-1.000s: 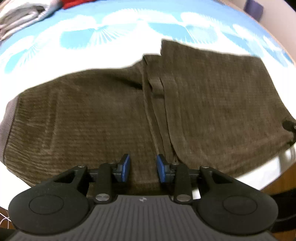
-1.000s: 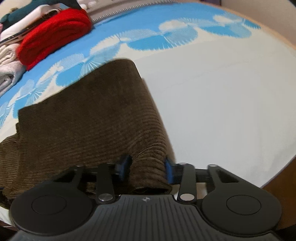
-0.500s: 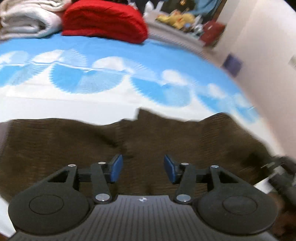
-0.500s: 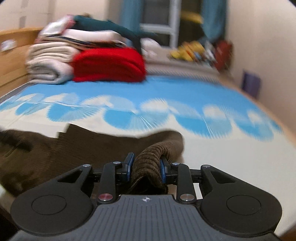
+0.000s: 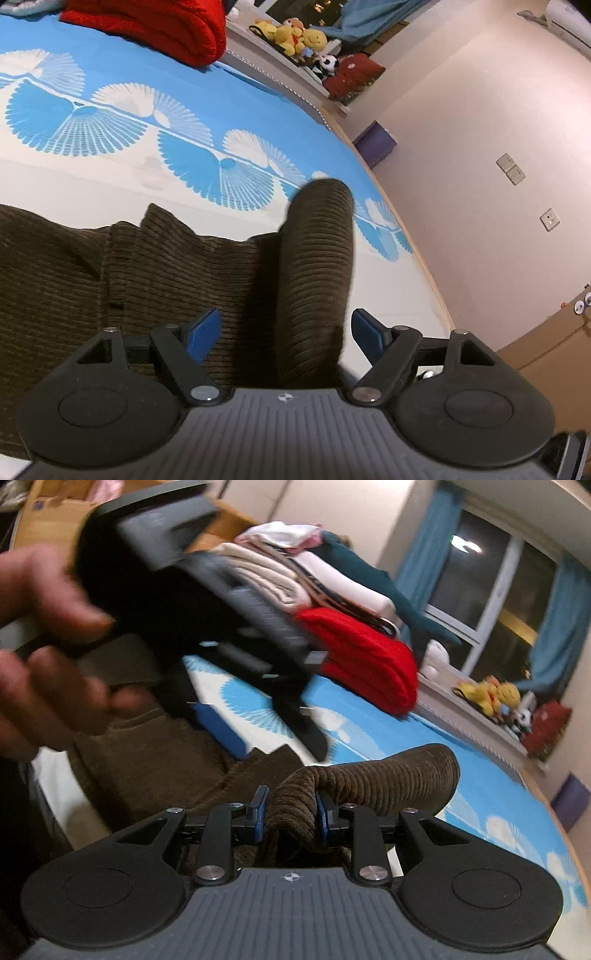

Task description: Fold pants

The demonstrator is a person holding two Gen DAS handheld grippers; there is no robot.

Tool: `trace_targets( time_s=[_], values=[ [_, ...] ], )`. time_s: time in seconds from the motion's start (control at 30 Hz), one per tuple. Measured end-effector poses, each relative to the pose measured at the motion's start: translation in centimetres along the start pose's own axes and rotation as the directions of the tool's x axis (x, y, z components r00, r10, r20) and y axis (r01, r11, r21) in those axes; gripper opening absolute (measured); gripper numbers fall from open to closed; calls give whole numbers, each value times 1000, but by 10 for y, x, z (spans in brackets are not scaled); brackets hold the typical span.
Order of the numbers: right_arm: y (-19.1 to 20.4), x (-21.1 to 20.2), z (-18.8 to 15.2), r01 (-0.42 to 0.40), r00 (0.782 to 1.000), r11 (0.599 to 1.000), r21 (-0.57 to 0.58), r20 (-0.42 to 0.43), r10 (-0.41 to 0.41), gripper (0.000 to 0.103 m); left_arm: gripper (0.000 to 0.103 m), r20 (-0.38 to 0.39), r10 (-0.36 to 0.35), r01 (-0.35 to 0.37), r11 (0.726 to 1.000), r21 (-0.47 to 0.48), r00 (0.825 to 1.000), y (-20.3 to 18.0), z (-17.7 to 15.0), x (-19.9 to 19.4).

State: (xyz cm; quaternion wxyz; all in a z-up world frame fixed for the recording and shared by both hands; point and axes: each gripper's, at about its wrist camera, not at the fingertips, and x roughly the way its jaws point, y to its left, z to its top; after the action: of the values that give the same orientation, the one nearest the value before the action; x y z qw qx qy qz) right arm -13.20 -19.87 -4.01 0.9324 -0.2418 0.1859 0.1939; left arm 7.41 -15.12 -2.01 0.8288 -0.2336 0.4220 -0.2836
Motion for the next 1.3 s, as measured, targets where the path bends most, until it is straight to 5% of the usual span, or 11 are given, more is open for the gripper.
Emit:
trace_targets(
  time_s=[0.37,0.43,0.5,0.6,0.73,0.87,0.97,1.1,1.2,1.3],
  values=[
    [27,-5,3,-78,997,987,-144,18,82,27,79,-58,61,-61,998,8,996,-2,7,40],
    [29,-6,5,-98,995,984,-151,18,102,27,65,-74,99,-98,995,8,992,2,7,45],
    [28,-6,7,-109,994,983,-148,11,111,27,30,-97,156,-155,988,18,983,8,7,49],
    [15,-6,12,-164,986,982,-93,-12,163,27,22,-116,176,-176,984,12,978,18,8,50],
    [-17,-10,28,-292,954,952,92,-44,297,30,21,-108,179,-175,984,41,978,23,9,44],
    [-58,-16,45,-432,888,858,279,-33,458,30,20,-92,185,-183,983,29,979,30,10,31],
    [-86,-28,61,-491,857,814,310,8,515,30,19,-71,190,-188,982,26,979,35,10,17],
    [-130,-28,77,-429,894,827,363,37,447,35,19,-52,211,-209,977,51,976,38,6,2],
    [-155,-12,78,-246,964,862,443,21,265,59,19,-30,230,-228,972,62,973,41,2,-10],
    [-166,9,57,-43,994,808,588,-55,93,64,19,6,257,-257,963,78,966,45,-1,-24]
  ],
)
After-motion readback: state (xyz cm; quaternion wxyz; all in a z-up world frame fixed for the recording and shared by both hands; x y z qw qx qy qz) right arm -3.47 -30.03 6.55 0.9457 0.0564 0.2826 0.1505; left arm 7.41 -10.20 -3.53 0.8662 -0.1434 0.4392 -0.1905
